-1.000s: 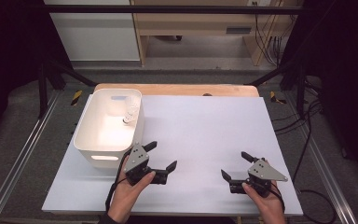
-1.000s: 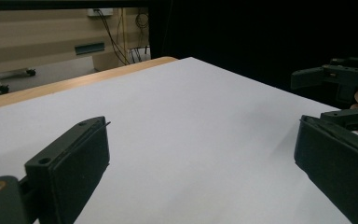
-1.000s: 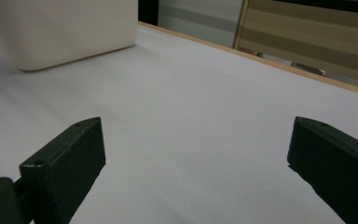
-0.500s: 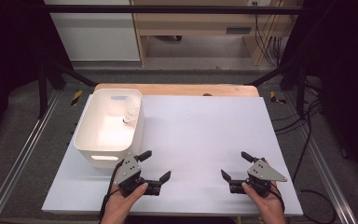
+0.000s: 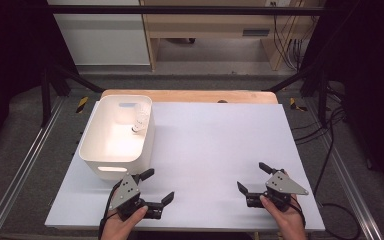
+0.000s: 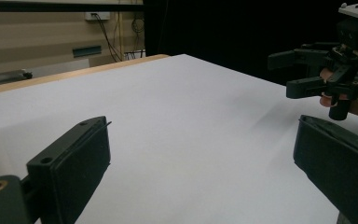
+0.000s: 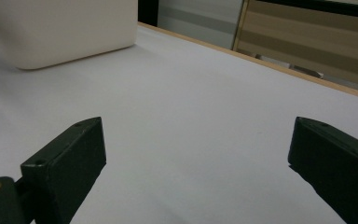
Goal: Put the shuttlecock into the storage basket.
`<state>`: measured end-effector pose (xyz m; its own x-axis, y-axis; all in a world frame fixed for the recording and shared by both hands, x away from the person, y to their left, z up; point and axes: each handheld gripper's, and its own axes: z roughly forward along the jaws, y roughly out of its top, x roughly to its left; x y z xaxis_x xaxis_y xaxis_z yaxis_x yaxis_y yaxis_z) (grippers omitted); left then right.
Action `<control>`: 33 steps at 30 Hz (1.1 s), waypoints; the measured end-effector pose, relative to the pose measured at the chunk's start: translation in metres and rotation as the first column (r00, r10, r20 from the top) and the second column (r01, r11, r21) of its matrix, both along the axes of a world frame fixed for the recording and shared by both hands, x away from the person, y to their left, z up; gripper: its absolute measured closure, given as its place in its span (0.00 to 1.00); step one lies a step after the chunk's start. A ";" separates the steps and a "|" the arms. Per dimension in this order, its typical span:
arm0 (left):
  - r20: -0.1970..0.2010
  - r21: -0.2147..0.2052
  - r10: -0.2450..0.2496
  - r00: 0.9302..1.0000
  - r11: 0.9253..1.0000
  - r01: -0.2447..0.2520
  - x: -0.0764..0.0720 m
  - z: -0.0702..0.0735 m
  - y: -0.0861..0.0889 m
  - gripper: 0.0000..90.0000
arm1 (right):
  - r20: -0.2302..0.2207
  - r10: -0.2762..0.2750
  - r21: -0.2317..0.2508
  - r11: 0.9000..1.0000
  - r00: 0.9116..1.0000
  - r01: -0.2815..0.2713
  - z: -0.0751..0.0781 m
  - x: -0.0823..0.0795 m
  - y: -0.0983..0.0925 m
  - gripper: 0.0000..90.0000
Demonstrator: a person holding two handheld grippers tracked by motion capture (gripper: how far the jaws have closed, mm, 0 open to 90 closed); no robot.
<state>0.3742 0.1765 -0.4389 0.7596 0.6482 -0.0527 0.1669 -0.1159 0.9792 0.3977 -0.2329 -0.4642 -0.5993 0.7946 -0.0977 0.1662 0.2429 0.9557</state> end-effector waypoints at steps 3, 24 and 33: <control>0.004 -0.002 0.006 1.000 1.000 -0.006 -0.003 0.000 0.005 0.04 | 0.000 0.001 -0.002 1.000 1.000 -0.001 0.000 0.000 0.000 0.04; 0.055 -0.052 0.099 0.994 0.994 -0.097 -0.017 0.002 0.052 0.04 | 0.003 0.000 0.001 1.000 1.000 0.000 0.000 0.000 0.000 0.04; 0.070 -0.063 0.157 0.985 0.986 -0.153 -0.016 -0.003 0.073 0.04 | 0.007 0.000 0.002 1.000 1.000 0.000 0.001 0.000 -0.001 0.04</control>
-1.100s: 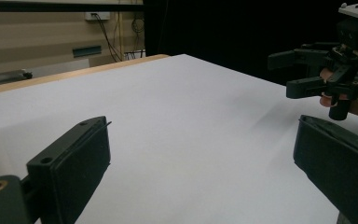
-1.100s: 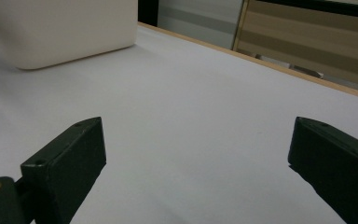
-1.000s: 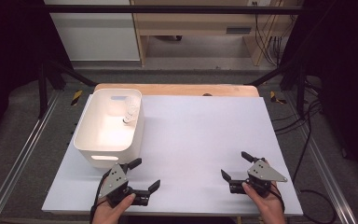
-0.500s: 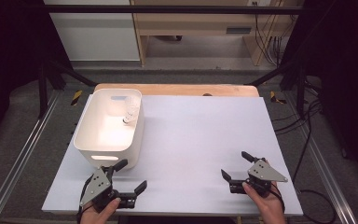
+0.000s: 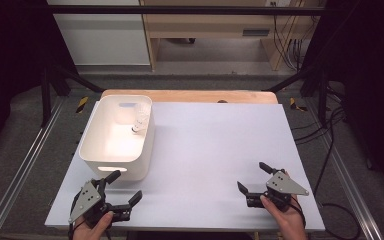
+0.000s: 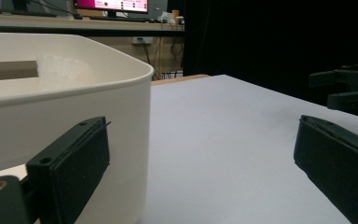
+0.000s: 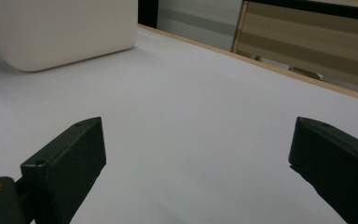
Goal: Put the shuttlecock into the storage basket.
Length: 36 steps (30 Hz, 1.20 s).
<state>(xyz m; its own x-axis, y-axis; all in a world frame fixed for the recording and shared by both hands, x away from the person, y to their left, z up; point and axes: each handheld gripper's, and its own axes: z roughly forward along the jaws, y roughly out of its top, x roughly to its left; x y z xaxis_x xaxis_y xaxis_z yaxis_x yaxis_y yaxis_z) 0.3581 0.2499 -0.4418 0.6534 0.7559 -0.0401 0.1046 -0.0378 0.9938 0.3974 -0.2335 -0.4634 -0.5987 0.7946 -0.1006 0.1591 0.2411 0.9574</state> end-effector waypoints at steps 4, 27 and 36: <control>0.009 -0.005 0.014 1.000 1.000 -0.014 0.001 -0.003 0.005 0.04 | 0.000 -0.001 0.004 1.000 1.000 0.001 0.000 -0.001 -0.001 0.04; 0.072 -0.059 0.067 0.995 0.996 -0.063 0.002 -0.008 0.038 0.04 | 0.034 -0.021 0.052 0.998 0.999 0.019 0.005 -0.005 -0.011 0.04; 0.107 -0.073 0.075 0.991 0.995 -0.067 0.009 -0.012 0.045 0.04 | 0.046 -0.055 0.071 0.996 0.997 0.051 0.004 -0.006 -0.025 0.04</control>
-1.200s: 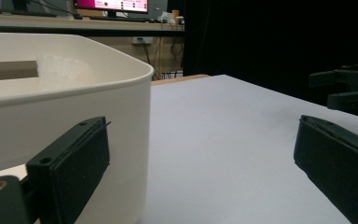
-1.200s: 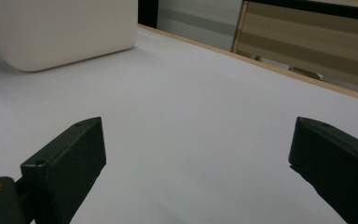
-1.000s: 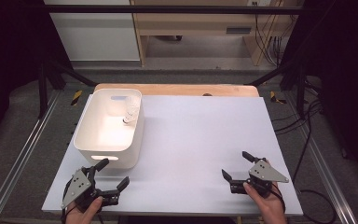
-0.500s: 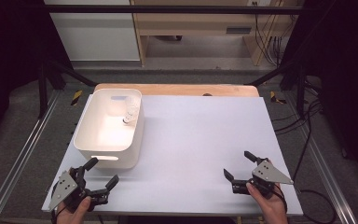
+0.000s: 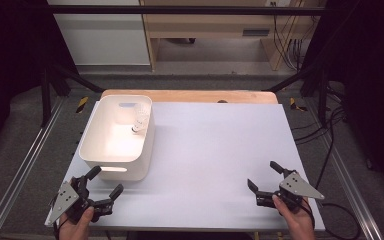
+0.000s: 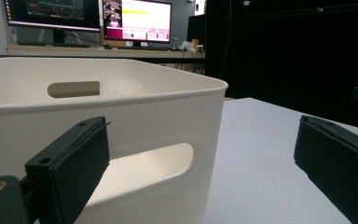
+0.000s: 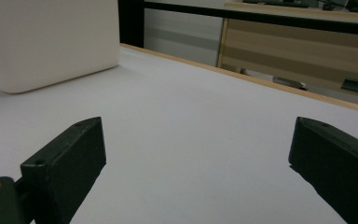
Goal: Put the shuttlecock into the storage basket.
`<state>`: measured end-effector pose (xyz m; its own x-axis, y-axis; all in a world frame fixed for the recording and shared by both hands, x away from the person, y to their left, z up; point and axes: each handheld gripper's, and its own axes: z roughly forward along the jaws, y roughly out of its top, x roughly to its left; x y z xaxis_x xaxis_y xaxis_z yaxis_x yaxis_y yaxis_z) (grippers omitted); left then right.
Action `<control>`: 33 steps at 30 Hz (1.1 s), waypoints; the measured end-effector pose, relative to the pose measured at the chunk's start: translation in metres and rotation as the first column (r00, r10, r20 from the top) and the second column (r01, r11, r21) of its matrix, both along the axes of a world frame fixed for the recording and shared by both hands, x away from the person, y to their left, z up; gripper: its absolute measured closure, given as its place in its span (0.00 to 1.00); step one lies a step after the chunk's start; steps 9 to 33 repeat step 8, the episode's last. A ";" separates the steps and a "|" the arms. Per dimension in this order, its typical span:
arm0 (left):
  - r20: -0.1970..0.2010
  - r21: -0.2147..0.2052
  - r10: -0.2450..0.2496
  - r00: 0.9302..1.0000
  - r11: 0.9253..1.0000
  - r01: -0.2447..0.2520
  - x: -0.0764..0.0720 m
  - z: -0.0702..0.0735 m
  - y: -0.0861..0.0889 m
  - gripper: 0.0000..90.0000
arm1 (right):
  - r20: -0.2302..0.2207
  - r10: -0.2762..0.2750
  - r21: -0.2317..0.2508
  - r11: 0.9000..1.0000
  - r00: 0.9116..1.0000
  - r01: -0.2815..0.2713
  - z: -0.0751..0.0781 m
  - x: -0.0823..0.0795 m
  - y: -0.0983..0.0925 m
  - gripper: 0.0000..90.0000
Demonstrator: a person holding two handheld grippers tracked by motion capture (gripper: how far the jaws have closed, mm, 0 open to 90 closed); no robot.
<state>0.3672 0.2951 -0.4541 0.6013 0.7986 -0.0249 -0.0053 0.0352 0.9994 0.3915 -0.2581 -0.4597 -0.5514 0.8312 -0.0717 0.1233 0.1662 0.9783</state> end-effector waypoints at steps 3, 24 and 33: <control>0.008 0.008 0.003 1.000 1.000 -0.003 0.002 -0.002 0.001 0.04 | -0.013 -0.014 0.001 1.000 1.000 0.015 -0.003 0.002 -0.002 0.04; 0.007 0.013 -0.004 1.000 1.000 0.003 0.001 -0.003 0.000 0.04 | -0.046 -0.043 -0.014 0.999 0.998 0.042 -0.007 0.006 0.000 0.04; 0.007 0.013 -0.004 1.000 1.000 0.003 0.001 -0.003 0.000 0.04 | -0.046 -0.043 -0.014 0.999 0.998 0.042 -0.007 0.006 0.000 0.04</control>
